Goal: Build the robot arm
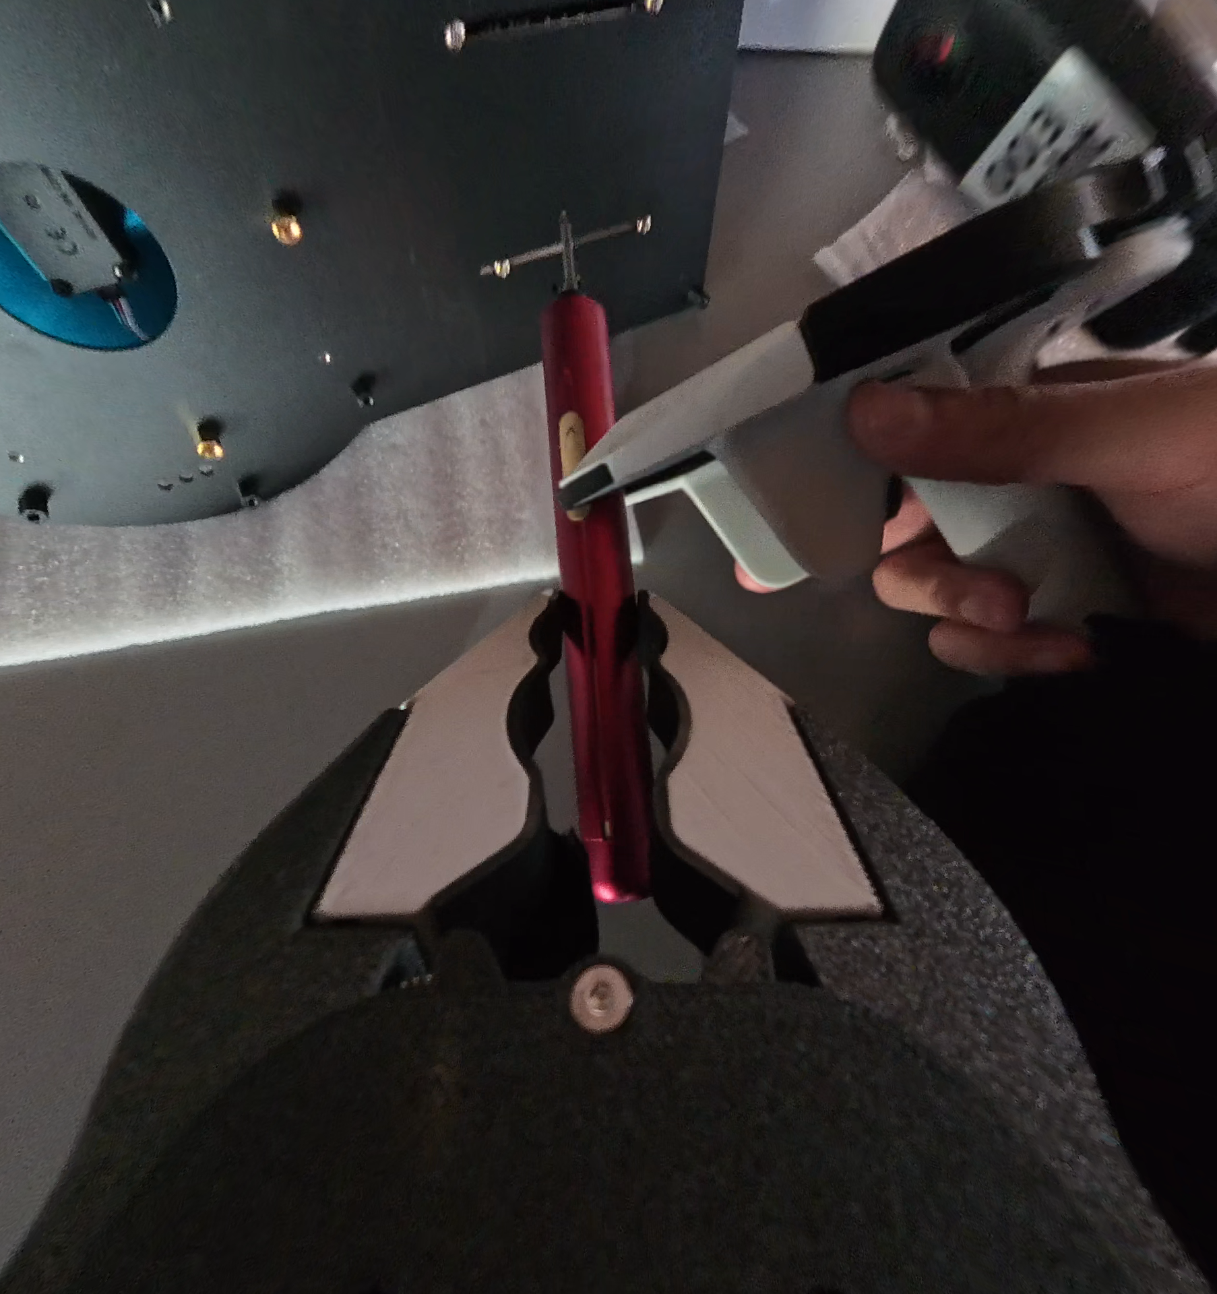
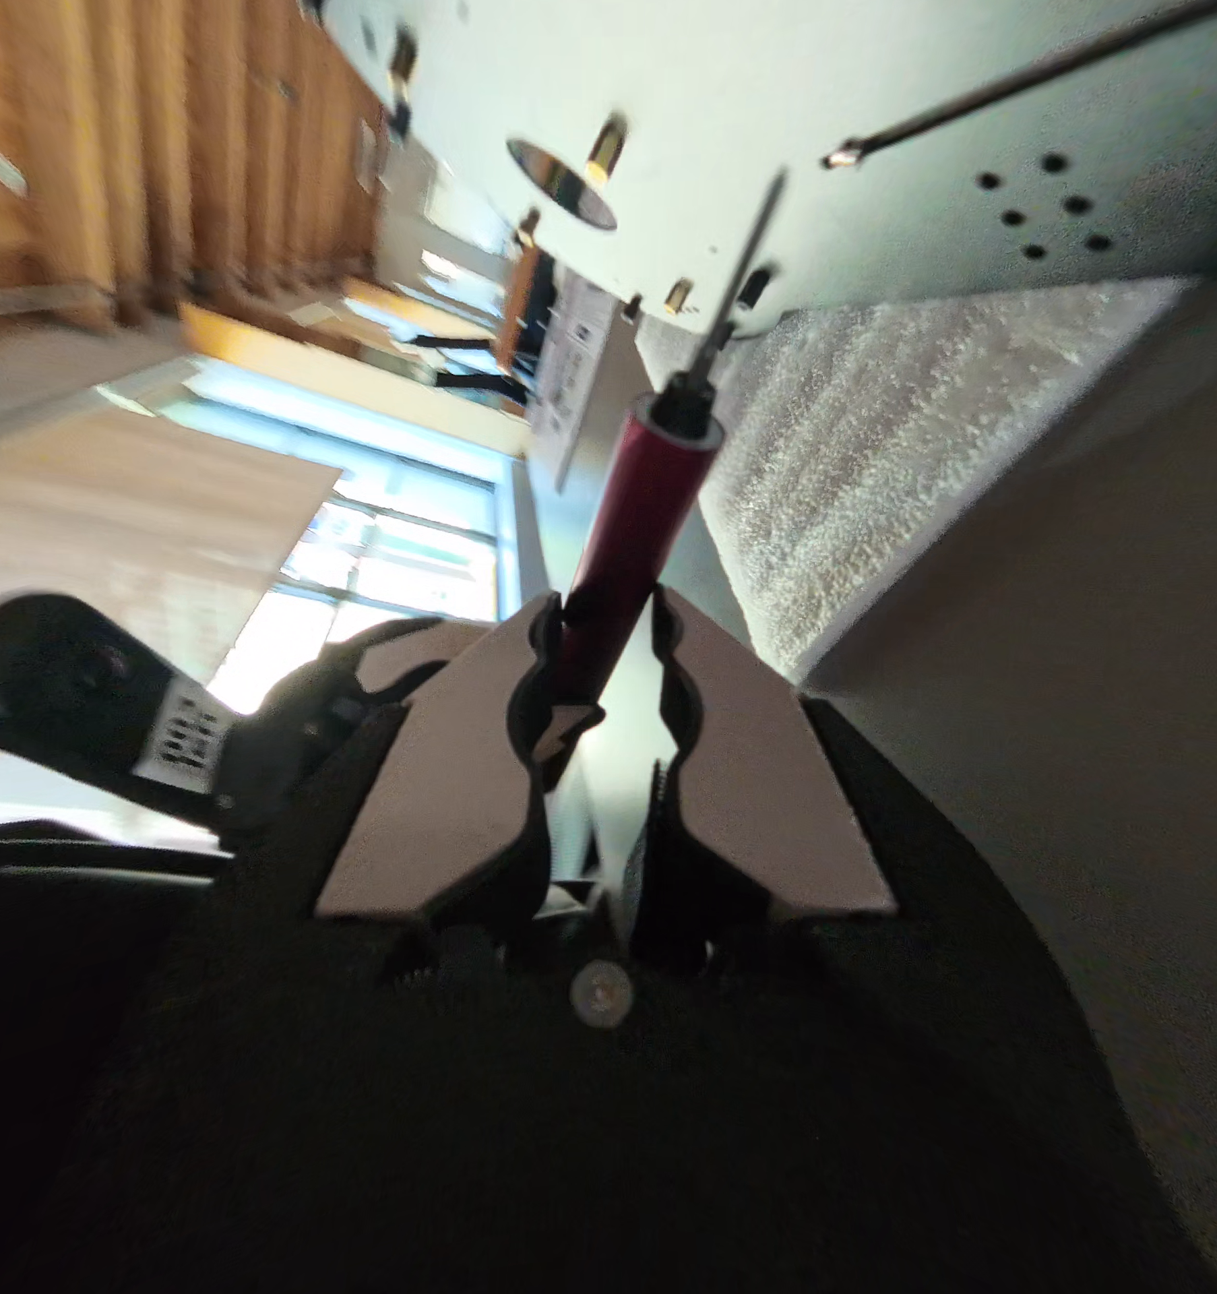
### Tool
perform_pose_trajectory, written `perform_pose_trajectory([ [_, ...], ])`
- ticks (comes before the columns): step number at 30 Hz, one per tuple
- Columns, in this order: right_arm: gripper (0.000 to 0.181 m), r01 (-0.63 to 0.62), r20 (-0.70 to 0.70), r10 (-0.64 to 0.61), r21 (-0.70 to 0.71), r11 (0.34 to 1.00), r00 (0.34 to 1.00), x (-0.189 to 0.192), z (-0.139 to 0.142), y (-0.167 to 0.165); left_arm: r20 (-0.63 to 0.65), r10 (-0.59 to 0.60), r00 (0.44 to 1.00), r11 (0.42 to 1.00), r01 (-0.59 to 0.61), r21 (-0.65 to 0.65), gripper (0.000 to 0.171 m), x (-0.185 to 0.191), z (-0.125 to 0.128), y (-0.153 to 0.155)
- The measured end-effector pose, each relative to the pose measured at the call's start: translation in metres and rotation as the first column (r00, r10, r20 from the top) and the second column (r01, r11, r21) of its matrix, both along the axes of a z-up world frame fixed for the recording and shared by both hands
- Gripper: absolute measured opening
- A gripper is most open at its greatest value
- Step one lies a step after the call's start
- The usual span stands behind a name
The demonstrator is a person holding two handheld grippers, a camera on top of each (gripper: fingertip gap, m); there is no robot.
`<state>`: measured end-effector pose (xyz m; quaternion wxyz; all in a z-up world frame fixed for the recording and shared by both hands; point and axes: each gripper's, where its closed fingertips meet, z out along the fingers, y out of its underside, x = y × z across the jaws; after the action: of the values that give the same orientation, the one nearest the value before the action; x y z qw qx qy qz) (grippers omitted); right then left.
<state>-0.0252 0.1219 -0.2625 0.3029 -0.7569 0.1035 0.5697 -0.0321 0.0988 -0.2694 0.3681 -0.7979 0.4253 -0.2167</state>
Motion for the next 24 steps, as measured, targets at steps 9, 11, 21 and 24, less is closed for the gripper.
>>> perform_pose_trajectory([
  [9,0.018,0.007,-0.301,-0.020,-0.044,0.999,0.954,0.012,0.021,-0.002,0.228,-0.129,0.965,0.874,0.220,-0.434,0.046,0.001,-0.015,-0.030],
  [11,0.019,0.014,-0.258,-0.020,-0.027,1.000,0.966,0.012,0.021,-0.001,0.362,-0.108,0.926,0.807,0.294,-0.512,0.021,0.006,-0.003,-0.038],
  [21,0.019,0.094,-0.272,-0.121,-0.110,0.990,0.955,0.022,0.006,0.008,0.168,-0.118,0.979,0.853,0.187,-0.487,0.022,0.019,-0.028,-0.035],
  [24,0.019,0.037,-0.326,-0.075,-0.121,0.992,0.942,0.016,0.013,0.001,0.266,-0.217,0.939,0.812,0.325,-0.485,0.032,0.017,-0.004,-0.055],
])
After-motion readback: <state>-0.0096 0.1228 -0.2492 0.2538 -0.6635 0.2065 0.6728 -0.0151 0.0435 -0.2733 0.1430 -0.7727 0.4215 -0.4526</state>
